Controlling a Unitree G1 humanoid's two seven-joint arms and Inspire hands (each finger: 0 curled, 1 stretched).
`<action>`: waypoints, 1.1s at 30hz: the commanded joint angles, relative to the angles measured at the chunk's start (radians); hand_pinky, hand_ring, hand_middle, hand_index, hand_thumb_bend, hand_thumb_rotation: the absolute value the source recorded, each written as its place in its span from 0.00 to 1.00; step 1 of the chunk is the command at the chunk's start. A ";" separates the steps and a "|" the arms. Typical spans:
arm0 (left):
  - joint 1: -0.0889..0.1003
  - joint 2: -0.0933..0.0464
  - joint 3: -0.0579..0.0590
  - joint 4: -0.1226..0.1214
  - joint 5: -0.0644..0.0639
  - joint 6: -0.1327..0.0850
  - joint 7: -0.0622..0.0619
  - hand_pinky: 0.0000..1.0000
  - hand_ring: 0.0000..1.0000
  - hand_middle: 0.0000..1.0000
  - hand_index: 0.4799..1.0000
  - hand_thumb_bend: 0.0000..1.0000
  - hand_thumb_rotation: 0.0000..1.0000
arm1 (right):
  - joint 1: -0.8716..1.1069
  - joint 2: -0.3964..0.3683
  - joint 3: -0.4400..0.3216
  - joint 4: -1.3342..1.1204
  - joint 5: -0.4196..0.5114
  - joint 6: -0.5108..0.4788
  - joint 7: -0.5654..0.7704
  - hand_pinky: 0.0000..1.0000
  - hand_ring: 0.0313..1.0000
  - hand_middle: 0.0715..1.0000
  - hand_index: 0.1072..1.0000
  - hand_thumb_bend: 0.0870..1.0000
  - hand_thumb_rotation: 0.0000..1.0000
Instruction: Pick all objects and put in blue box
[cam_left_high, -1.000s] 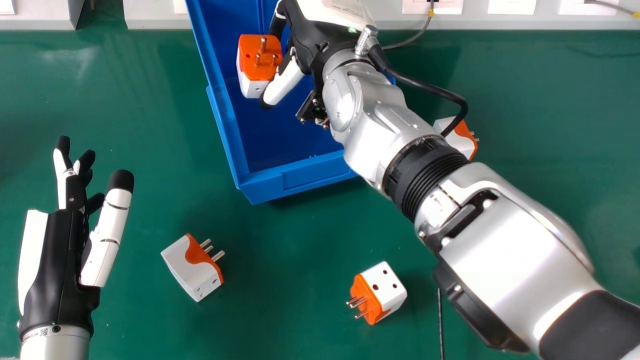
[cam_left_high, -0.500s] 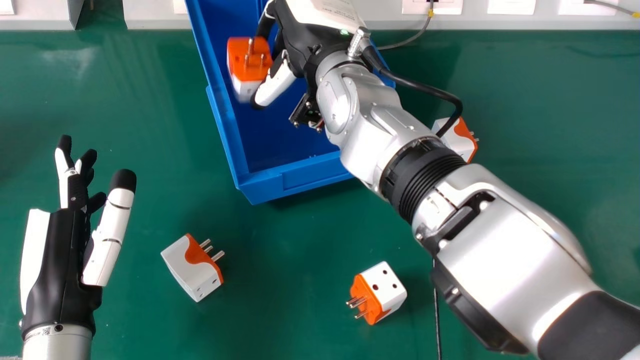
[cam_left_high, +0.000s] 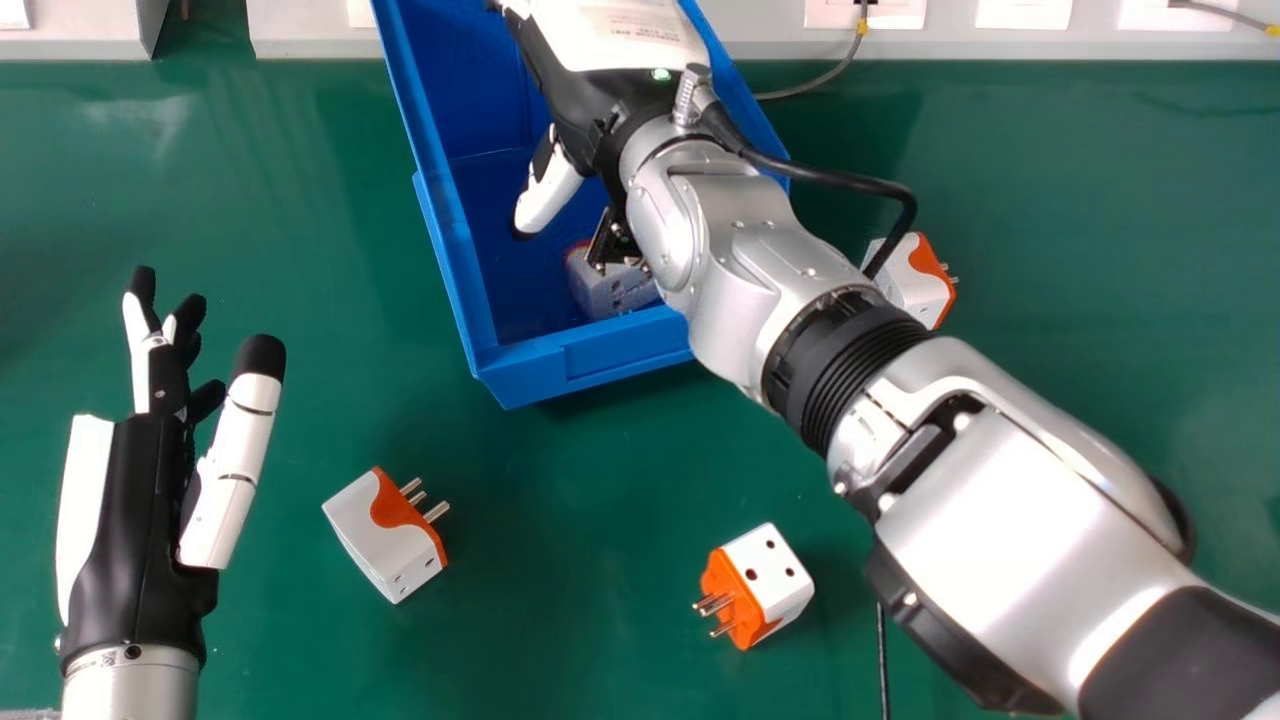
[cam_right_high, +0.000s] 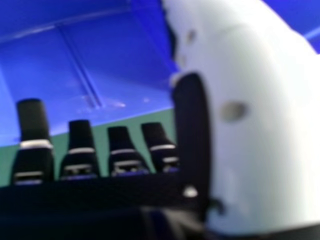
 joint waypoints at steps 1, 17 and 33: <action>-0.011 -0.001 0.000 -0.012 0.010 -0.018 0.014 0.92 0.98 0.98 0.95 0.57 0.96 | -0.016 -0.013 -0.012 -0.007 0.001 -0.010 -0.021 0.73 0.93 0.97 0.93 0.53 0.10; -0.026 0.006 0.000 -0.002 0.009 -0.020 0.003 0.92 0.99 0.98 0.96 0.57 0.95 | 0.001 -0.046 -0.042 -0.053 0.012 -0.032 -0.101 0.77 0.97 1.00 0.97 0.42 0.07; -0.058 0.027 0.015 0.052 0.009 -0.034 0.001 0.92 0.99 0.98 0.96 0.55 0.96 | 0.644 -0.243 -0.116 -1.115 -0.030 -0.039 -0.087 0.83 0.99 1.00 0.96 0.32 0.01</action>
